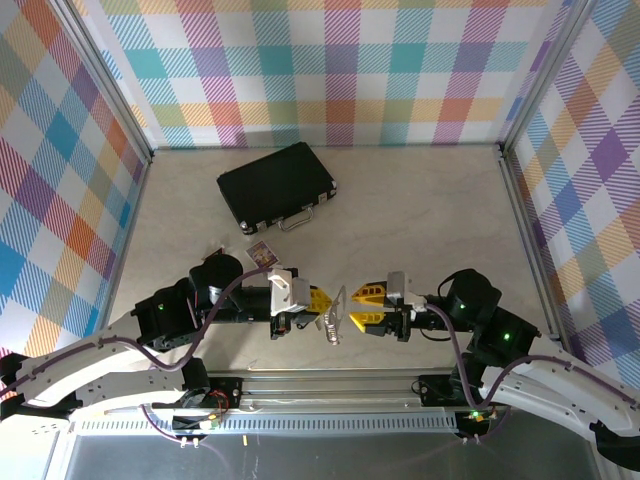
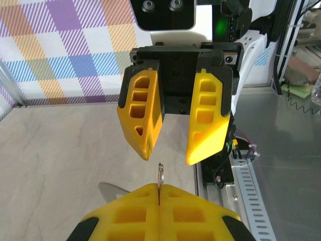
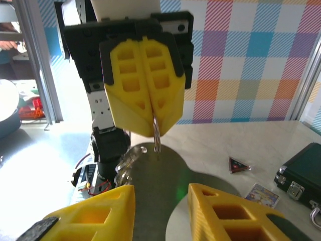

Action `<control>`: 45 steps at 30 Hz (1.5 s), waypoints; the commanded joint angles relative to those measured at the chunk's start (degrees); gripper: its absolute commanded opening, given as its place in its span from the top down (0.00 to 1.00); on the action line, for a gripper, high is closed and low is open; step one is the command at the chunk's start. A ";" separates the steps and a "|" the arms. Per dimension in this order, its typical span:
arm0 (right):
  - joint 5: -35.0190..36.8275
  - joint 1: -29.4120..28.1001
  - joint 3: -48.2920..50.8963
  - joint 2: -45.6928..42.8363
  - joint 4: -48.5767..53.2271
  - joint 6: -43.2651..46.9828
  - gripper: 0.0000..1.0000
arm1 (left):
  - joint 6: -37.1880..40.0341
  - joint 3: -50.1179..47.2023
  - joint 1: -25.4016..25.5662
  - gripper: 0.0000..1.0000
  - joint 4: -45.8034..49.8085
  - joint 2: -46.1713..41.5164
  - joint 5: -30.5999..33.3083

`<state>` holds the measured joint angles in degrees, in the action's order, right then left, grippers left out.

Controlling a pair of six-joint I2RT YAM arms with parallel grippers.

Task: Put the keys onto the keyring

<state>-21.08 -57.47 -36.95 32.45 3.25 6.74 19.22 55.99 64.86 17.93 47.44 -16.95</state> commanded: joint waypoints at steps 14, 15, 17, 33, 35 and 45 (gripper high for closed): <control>-2.47 -0.30 -2.35 3.21 -1.18 0.83 0.62 | 3.36 3.81 0.44 1.00 4.29 3.17 -0.45; -2.64 -0.20 -2.36 3.28 -1.34 0.82 0.62 | 3.43 3.78 0.44 1.00 4.30 3.44 -0.45; -3.00 -0.39 -1.93 3.46 -2.25 0.58 0.62 | 3.52 3.82 0.44 1.00 4.30 3.93 -0.38; -1.95 -0.28 -0.87 4.97 -4.42 -0.05 1.00 | 3.28 2.68 0.44 1.00 3.41 4.15 -0.83; -0.83 -0.30 -0.49 5.17 -4.92 -0.41 1.00 | 3.11 1.52 0.44 0.96 1.78 3.42 -1.06; -4.59 -0.28 3.44 2.76 -14.10 -3.54 1.00 | -2.62 -9.18 0.35 0.79 -12.08 -7.04 1.09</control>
<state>-23.22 -57.47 -33.69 35.94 -4.40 4.75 19.00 48.25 64.86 12.45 42.41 -15.70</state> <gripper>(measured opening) 0.063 0.206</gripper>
